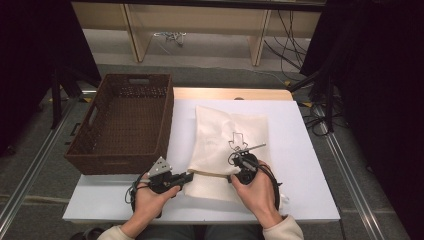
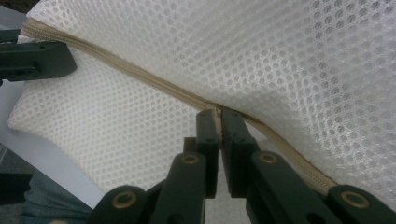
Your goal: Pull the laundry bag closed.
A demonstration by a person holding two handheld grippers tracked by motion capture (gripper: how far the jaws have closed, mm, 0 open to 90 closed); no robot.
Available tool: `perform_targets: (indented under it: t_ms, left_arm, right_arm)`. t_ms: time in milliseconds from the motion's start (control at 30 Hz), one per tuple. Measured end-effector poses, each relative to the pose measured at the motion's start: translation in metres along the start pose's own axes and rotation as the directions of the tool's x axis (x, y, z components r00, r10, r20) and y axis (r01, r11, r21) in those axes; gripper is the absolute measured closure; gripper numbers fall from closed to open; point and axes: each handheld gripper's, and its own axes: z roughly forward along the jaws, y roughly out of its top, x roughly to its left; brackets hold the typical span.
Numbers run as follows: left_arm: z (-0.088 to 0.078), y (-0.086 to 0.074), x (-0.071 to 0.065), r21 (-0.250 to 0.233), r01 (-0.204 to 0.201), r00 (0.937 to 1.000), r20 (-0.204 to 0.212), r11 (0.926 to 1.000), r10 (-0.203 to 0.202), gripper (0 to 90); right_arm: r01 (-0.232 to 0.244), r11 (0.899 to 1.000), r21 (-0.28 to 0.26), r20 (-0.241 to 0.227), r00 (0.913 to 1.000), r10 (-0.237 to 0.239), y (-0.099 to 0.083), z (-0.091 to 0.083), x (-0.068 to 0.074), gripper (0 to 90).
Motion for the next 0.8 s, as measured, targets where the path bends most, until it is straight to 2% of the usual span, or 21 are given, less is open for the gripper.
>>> perform_targets:
  t_ms: [333,433,467,500,533,567,800]
  left_arm:
    - [-0.0004,0.0002,0.0004,0.002,-0.003,1.0000,-0.001,1.0000,0.003,85.5]
    - [-0.0012,0.0008,0.0021,0.008,-0.026,0.9996,0.009,0.9996,0.026,85.5]
    - [-0.0008,0.0004,0.0011,0.004,-0.016,0.9999,0.003,0.9999,0.016,85.4]
    - [-0.0004,0.0001,0.0005,0.002,0.001,1.0000,-0.010,1.0000,-0.001,85.4]
    - [-0.0004,0.0001,0.0005,0.002,0.001,1.0000,-0.010,1.0000,-0.001,85.5]
    - [-0.0015,0.0007,0.0020,0.015,-0.033,0.9995,0.003,0.9994,0.032,85.5]
    - [-0.0011,0.0008,0.0020,0.008,-0.026,0.9996,0.010,0.9996,0.025,85.4]
  right_arm:
    - [-0.006,1.000,0.000,0.001,1.0000,0.006,-0.0001,0.0000,0.0001,87.6]
    - [0.004,1.000,0.001,0.008,1.0000,-0.004,0.0000,-0.0002,-0.0032,87.7]
    - [0.011,1.000,-0.007,0.011,0.9999,-0.011,-0.0001,-0.0003,-0.0038,87.6]
    - [-0.001,1.000,-0.004,0.010,1.0000,0.001,-0.0005,-0.0009,-0.0028,87.6]
    - [-0.001,1.000,-0.004,0.010,1.0000,0.001,-0.0005,-0.0009,-0.0028,87.6]
    - [-0.005,1.000,-0.004,0.009,0.9999,0.005,-0.0006,-0.0010,-0.0025,87.6]
    - [0.011,1.000,-0.011,0.010,0.9999,-0.011,-0.0005,-0.0008,-0.0042,87.6]
